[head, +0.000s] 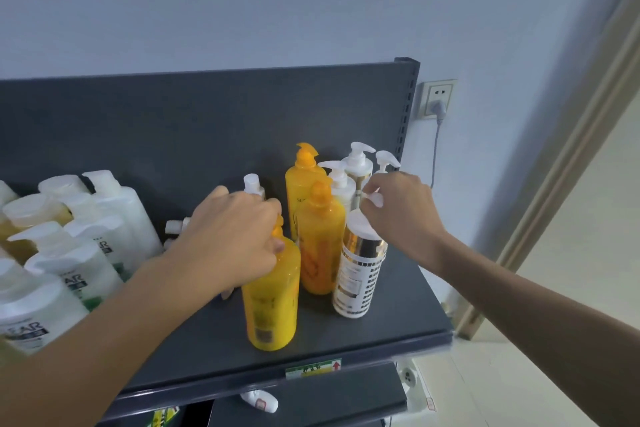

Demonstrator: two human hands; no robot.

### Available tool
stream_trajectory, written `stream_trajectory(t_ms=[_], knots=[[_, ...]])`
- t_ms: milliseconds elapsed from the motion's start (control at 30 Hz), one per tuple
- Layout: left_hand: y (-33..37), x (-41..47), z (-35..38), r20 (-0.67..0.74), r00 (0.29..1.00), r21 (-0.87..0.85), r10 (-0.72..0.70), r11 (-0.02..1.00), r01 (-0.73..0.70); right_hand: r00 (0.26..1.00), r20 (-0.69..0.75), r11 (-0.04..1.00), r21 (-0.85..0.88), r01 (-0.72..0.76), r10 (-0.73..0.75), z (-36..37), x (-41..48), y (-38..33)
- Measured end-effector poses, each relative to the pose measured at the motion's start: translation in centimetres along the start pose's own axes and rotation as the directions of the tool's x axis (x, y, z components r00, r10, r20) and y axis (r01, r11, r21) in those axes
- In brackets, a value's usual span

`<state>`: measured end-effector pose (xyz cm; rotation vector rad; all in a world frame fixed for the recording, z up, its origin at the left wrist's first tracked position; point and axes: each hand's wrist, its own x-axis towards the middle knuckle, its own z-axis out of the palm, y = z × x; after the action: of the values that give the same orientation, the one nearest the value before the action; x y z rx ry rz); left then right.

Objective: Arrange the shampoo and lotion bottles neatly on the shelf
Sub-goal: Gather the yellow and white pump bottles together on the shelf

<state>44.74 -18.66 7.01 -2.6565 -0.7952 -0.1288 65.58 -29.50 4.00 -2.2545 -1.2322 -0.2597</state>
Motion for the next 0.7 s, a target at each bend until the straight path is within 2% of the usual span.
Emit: stream_trajectory(t_ms=[100,533,700], knots=[[0.8,0.2,0.2,-0.054,0.999,-0.045,-0.004,0.999,0.002,0.994,0.026,0.991,-0.076,0.106,-0.104,-0.1,-0.5,0.2],[5.2,3.0,0.1,-0.135,0.991,-0.268,0.003,0.963,-0.039,0.984,0.165,0.996,-0.049,0.071,-0.062,-2.7,0.1,3.8],[6.9,3.4,-0.3,-0.198,0.980,-0.310,0.023,0.947,-0.085,0.986,0.157,0.997,-0.052,0.065,-0.056,-2.6,-0.1,4.2]])
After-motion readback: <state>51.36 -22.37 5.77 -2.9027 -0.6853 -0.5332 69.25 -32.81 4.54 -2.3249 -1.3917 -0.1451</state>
